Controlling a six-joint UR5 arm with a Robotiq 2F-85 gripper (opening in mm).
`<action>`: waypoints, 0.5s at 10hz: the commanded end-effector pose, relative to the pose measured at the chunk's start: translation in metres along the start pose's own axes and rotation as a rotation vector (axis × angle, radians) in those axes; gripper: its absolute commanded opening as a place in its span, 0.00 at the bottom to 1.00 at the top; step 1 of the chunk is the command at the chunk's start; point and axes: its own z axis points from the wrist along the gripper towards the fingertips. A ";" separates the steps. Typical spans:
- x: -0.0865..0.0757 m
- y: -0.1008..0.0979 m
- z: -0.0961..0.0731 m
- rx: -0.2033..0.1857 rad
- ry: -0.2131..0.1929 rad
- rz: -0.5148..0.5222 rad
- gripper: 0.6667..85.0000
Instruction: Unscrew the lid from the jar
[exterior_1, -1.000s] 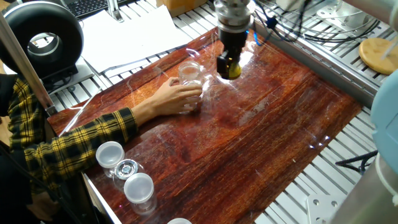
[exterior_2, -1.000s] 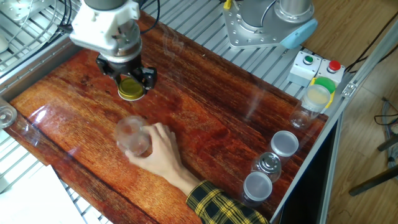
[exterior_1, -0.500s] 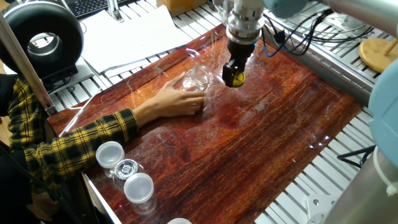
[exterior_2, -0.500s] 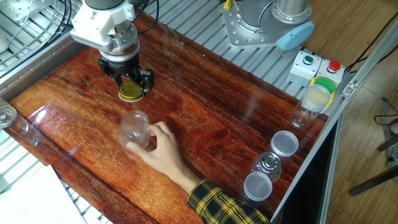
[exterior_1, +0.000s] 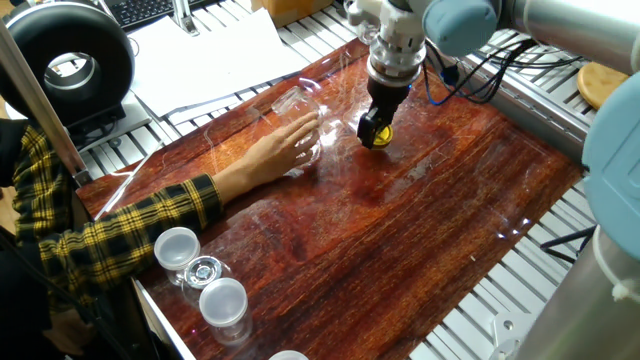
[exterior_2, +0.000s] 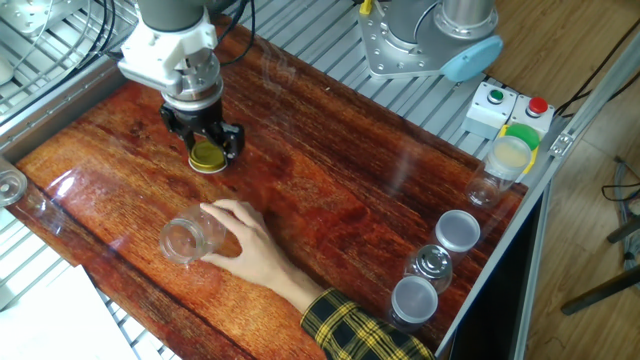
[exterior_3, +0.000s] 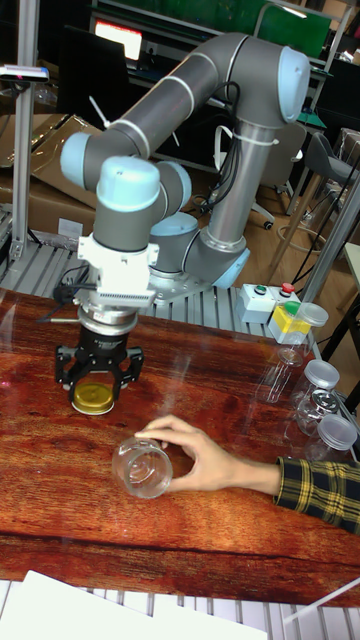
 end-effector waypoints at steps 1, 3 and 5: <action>0.000 -0.002 0.015 -0.009 -0.018 -0.036 0.60; 0.009 -0.008 0.018 0.008 0.015 -0.079 0.77; 0.016 -0.010 0.014 0.019 0.049 -0.114 0.91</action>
